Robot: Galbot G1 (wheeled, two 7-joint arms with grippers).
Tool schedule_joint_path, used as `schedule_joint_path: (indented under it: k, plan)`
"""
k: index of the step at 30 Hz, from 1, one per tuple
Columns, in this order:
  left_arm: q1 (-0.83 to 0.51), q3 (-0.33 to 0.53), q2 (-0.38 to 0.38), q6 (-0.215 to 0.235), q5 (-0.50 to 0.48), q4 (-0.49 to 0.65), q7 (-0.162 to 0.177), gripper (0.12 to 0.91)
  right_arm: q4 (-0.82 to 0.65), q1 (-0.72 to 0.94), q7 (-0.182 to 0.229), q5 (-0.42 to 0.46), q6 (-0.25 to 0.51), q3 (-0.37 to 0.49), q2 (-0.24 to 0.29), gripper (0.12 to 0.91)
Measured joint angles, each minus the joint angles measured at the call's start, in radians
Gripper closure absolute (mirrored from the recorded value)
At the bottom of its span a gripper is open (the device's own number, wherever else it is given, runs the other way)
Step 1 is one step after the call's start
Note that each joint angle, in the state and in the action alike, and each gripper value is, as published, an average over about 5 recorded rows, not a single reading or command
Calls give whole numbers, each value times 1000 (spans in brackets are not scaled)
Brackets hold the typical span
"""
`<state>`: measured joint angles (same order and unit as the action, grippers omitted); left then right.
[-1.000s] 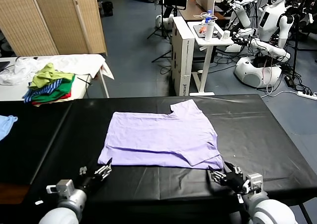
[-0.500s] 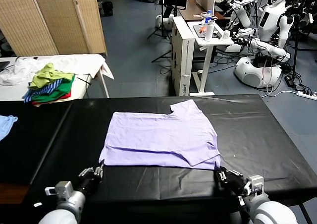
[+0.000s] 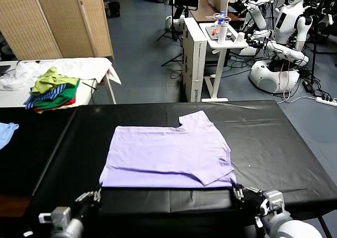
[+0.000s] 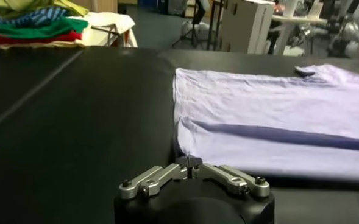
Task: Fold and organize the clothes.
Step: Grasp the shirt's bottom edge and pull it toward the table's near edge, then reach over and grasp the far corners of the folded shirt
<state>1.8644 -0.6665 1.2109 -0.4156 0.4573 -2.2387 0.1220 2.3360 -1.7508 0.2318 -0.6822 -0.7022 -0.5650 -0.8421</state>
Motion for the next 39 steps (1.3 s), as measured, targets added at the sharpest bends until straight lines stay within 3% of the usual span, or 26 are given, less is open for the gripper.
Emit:
schedule_joint_path:
  k: [4,9,12,15,18,20,23,30,39]
  plan:
    - [36,-11,-1,0,0,-17,1,884,19,-17,-2,0,-8,-12,2,782]
    - [62,-18,6,-6,-3,-37,5,841,53,-44,4,-2,-27,-35,2,472]
    - [75,-28,15,-11,-3,-55,9,689,80,-64,9,-14,-34,-54,1,284]
    - [87,-42,24,-19,-1,-71,12,500,106,-74,-3,-41,-23,-80,3,156]
    - [96,-57,29,-39,2,-89,7,310,112,-51,-17,-85,11,-102,11,123]
    - [91,-72,28,-66,5,-104,-14,206,100,-12,-23,-110,36,-104,19,120]
    - [66,-101,16,-107,43,-118,-33,135,50,88,-32,-145,55,-85,30,119]
    - [-128,-118,-57,-174,235,-61,14,124,-164,415,-40,-206,46,45,46,118]
    - [-446,-41,-176,-217,413,141,54,123,-420,774,-33,-208,54,266,19,118]
